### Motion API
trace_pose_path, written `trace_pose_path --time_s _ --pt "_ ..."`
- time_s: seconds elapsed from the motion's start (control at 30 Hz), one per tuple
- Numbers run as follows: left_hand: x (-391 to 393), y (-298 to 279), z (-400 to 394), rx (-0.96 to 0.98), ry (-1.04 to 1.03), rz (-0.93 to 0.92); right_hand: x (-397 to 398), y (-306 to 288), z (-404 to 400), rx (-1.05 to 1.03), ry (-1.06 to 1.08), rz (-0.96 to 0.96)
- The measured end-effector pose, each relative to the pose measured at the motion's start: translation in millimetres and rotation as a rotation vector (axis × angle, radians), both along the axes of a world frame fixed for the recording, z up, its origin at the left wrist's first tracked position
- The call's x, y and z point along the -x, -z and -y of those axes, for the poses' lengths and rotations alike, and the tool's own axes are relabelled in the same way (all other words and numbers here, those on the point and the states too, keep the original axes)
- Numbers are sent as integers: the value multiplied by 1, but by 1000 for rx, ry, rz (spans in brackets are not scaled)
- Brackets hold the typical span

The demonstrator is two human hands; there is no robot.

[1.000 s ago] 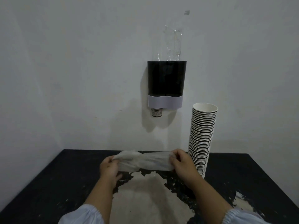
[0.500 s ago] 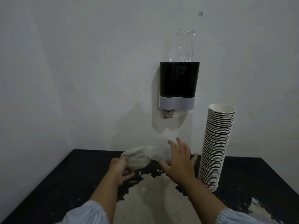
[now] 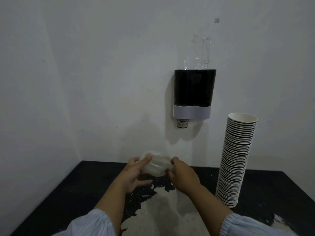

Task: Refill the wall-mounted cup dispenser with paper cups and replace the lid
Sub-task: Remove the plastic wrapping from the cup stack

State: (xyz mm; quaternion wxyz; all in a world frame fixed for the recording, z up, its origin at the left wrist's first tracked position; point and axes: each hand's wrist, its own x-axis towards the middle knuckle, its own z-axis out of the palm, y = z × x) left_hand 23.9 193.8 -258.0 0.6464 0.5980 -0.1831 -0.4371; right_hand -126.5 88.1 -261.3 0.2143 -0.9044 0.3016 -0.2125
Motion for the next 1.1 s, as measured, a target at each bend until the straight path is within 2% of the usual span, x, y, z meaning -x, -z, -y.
trace_pose_path --time_s 0.1,0.17,0.43,0.53,0.6,0.73,0.8,0.93,1.1 --pt "5 0 3 47 24 51 -6 -2 -2 11 -6 12" --pt "6 1 8 53 -30 113 -11 -5 -3 11 -13 22" --pt "-14 1 18 82 -401 250 -9 -9 6 -51 -88 -6" --pt "-25 -3 12 77 -599 200 -4 -6 14 -103 -49 21" --pt "-23 -7 8 77 -559 195 -3 -5 18 -122 -20 36" --pt "1 -14 11 -29 -140 310 -10 -6 16 -140 -23 53" --pt "11 -14 16 -55 -40 380 -14 -8 12 -169 -49 87" --pt "14 -6 27 -77 -109 418 -15 -14 9 -208 -117 141" --pt "-1 3 27 -67 -302 358 -6 -19 15 -244 -185 140"
